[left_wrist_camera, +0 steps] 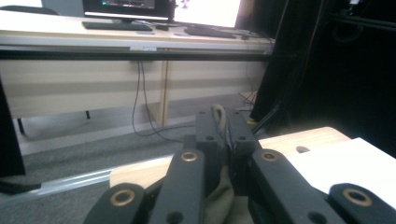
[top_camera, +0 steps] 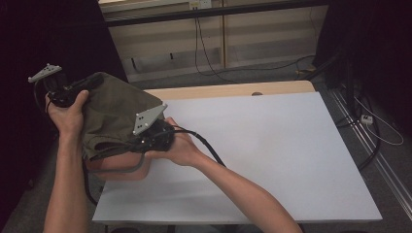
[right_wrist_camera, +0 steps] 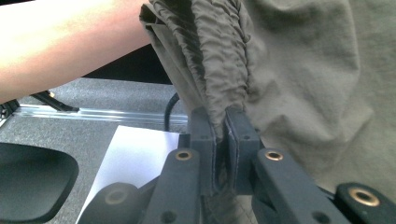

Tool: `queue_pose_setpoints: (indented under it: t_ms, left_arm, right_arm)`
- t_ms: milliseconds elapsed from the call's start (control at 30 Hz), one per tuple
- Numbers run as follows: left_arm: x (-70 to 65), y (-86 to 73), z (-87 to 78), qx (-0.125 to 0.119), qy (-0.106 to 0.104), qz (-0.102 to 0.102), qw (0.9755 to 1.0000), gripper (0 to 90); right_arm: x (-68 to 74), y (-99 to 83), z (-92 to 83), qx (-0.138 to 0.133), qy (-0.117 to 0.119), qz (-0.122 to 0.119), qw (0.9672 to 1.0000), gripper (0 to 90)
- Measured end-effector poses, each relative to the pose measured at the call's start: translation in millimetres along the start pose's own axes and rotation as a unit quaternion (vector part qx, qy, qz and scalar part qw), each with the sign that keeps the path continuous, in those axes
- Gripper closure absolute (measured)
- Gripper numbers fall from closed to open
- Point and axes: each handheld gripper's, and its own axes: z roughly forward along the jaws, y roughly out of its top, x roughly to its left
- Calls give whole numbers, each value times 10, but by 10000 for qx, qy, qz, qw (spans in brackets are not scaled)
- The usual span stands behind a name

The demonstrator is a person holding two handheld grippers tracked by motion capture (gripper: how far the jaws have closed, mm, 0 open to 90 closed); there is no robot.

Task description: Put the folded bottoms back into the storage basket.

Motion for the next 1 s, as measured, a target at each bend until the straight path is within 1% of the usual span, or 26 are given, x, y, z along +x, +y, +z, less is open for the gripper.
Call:
queue_pose_setpoints:
  t_ms: [167,200,267,300,400,467,567,667,700,767,800,900,1000]
  left_arm:
    - [92,-18,-51,-51,-1,-45,10000,865]
    - [111,-19,-55,-46,-11,-78,10000,865]
    - [152,-15,-59,-3,43,-76,10000,865]
    - [170,-15,-61,-7,43,-100,9999,865]
    - [222,-22,-59,5,73,-79,9999,864]
    - [254,-52,-65,-64,86,-74,9999,865]
    - [306,-117,-63,-25,121,-79,9999,865]
    - [366,-186,-67,-57,77,-198,9998,865]
    - [383,-204,-66,-70,97,-227,9997,865]
    - [417,-234,-68,-48,81,-198,9998,865]
    - [427,-247,-63,-59,26,-184,9998,865]
    - [450,-287,-55,-64,11,-53,10000,865]
    - [496,-337,-40,-8,47,-83,10000,865]
  right_arm:
    - [-1,55,72,40,36,-17,10000,838]
    - [-3,65,89,51,61,-24,10000,838]
    - [-9,81,125,74,65,-24,9999,838]
    - [-12,90,144,85,59,-18,9999,838]
    - [-31,112,208,113,55,-17,9999,838]
    - [-44,117,251,136,40,-2,9999,838]
    - [-43,86,307,152,-26,-17,9999,839]
    - [-35,56,357,191,-18,9,9998,839]
    - [-35,52,375,194,-9,2,9998,839]
    - [-31,45,413,199,-6,20,9998,839]
    - [-28,37,431,215,7,33,9998,838]
    - [-12,3,501,216,-23,57,9997,838]
    - [4,-30,571,207,-46,79,9997,838]
